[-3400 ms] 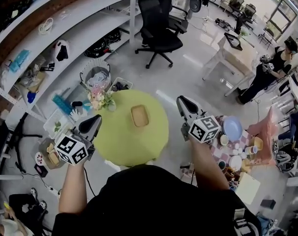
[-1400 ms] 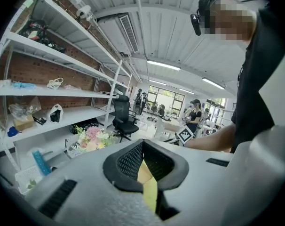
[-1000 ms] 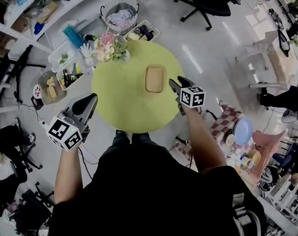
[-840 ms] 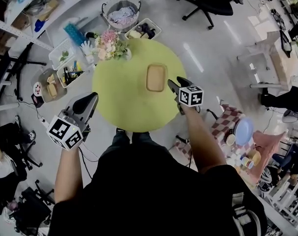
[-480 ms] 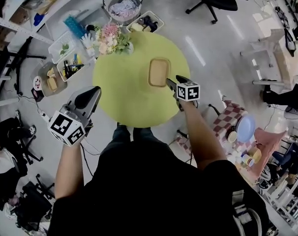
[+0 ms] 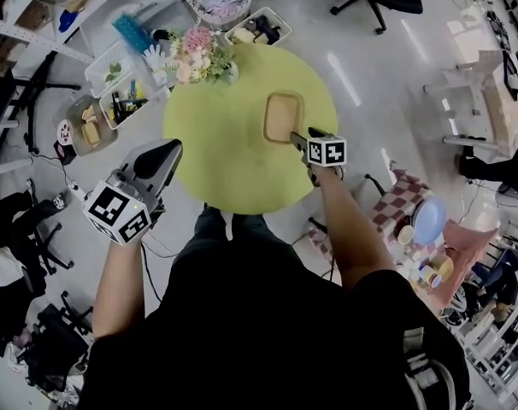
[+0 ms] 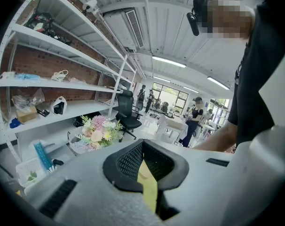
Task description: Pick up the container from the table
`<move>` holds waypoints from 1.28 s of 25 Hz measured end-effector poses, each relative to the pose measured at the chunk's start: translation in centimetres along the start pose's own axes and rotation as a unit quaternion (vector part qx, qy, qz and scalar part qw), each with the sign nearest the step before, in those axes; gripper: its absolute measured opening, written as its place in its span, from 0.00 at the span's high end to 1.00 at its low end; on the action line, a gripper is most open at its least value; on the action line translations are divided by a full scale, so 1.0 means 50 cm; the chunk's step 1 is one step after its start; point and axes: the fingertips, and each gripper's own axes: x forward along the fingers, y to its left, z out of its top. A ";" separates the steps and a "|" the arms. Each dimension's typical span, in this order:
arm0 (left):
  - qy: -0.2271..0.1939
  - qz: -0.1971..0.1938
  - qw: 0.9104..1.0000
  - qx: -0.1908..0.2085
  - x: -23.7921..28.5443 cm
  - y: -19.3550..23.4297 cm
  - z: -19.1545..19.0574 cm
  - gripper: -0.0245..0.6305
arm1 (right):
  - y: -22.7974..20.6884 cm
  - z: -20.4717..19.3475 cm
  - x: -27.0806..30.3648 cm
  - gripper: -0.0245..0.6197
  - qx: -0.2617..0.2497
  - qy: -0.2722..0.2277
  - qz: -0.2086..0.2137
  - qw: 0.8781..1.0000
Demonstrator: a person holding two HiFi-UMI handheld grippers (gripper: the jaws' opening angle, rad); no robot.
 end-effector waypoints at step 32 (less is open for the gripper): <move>0.004 0.018 0.999 -0.027 -0.060 0.034 -0.048 0.94 | -0.021 -0.028 0.076 0.92 0.012 0.046 -0.045 0.998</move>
